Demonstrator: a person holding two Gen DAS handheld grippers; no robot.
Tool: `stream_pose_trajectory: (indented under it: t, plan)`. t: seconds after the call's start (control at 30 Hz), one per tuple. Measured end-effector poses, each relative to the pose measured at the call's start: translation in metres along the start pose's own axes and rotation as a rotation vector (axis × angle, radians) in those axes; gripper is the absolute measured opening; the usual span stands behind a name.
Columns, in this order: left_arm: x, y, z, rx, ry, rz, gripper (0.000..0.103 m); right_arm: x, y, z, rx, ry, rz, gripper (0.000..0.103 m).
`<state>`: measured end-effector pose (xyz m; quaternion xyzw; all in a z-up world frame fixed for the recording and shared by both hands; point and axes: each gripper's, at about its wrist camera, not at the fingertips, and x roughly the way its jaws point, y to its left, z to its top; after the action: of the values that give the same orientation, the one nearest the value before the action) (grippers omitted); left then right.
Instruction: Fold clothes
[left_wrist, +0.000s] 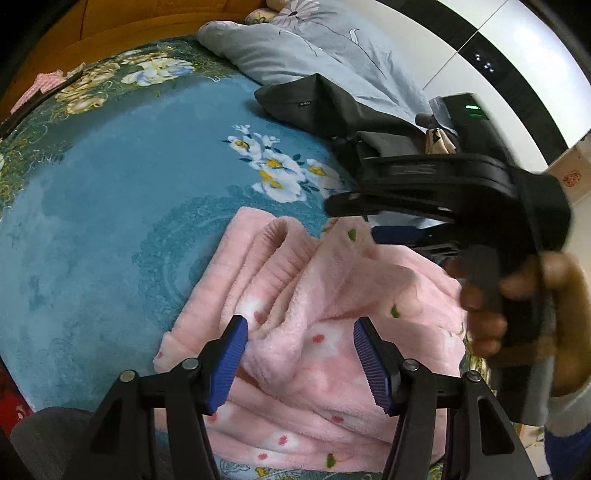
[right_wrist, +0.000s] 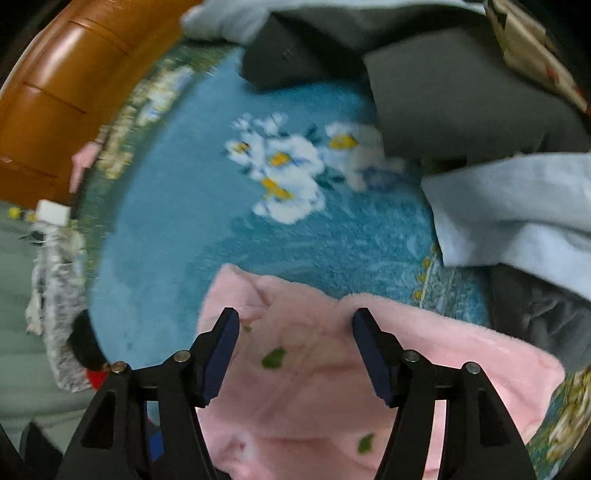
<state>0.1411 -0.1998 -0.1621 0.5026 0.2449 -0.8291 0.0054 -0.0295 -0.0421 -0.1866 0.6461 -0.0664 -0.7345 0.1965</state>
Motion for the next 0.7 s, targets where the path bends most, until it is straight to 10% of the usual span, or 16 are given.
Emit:
stream_pose_trajectory:
  t: [0.13,0.23,0.37,0.7]
  plan:
    - [0.003,0.002,-0.001,-0.011,0.015,0.004,0.047,0.015,-0.003,-0.002,0.044,0.037,-0.078,0.031]
    - [0.003,0.002,-0.002,-0.007,0.021,-0.009,0.023,-0.005,-0.003,-0.006,0.043,-0.003,-0.041,0.022]
    - [0.0,-0.007,-0.005,0.045,0.023,-0.039,0.019,-0.037,0.007,-0.01,0.012,-0.065,0.03,0.018]
    - [0.0,-0.003,-0.006,0.026,0.036,-0.098,0.059,-0.071,0.035,-0.023,-0.105,-0.132,0.098,0.018]
